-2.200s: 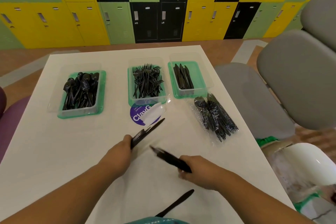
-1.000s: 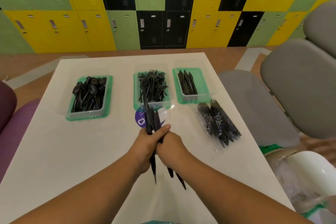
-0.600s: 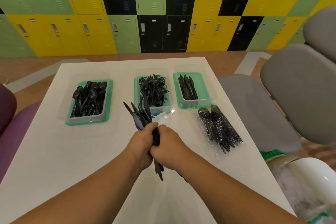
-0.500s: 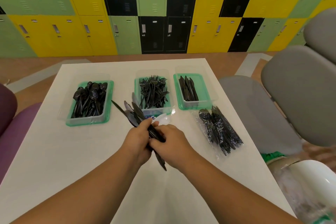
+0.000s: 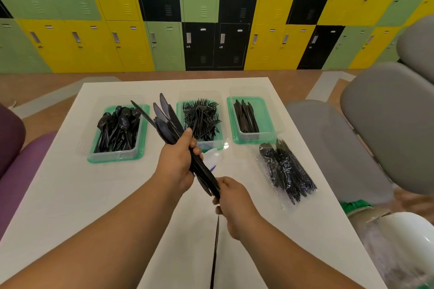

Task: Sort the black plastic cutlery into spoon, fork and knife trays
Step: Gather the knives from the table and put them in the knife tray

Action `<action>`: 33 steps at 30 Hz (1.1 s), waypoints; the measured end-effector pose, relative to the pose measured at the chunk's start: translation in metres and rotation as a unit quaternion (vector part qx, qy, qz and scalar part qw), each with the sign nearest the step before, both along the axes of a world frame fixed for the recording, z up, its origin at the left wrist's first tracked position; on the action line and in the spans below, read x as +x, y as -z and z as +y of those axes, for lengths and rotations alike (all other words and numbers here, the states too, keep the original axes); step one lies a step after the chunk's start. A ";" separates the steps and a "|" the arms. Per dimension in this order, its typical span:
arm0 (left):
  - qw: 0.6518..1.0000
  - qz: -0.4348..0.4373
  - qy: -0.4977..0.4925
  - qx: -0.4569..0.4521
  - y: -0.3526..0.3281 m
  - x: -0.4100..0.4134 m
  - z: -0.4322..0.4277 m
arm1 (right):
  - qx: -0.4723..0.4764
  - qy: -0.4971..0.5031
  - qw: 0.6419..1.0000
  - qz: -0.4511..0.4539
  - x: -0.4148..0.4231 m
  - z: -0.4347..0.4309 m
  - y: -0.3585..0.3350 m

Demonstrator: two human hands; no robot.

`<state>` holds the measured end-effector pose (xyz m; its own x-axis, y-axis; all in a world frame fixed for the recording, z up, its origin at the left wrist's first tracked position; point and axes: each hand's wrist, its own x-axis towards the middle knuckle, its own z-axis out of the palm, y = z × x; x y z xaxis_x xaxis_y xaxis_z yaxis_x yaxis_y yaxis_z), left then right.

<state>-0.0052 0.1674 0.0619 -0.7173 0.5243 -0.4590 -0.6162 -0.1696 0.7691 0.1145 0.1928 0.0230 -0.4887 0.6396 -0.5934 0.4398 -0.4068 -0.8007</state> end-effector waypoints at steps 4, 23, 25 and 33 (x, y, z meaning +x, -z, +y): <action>0.994 0.043 0.073 -0.072 0.010 -0.003 -0.010 | 0.058 0.020 0.998 -0.015 0.007 0.016 0.011; 0.972 0.038 0.122 -0.198 0.046 0.002 -0.042 | 0.371 -0.405 0.769 -0.327 0.026 0.009 0.042; 0.972 0.022 0.123 -0.199 0.048 0.005 -0.043 | 0.331 -0.299 0.856 -0.262 0.024 0.018 0.039; 0.982 -0.021 0.144 -0.124 0.036 0.028 -0.029 | 0.256 -0.098 0.961 0.046 -0.012 0.016 -0.005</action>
<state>0.0229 0.1382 0.0259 -0.5330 0.5717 -0.6237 -0.6430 0.2055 0.7378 0.1028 0.2092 0.0284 -0.6642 0.7272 -0.1735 0.3855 0.1343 -0.9129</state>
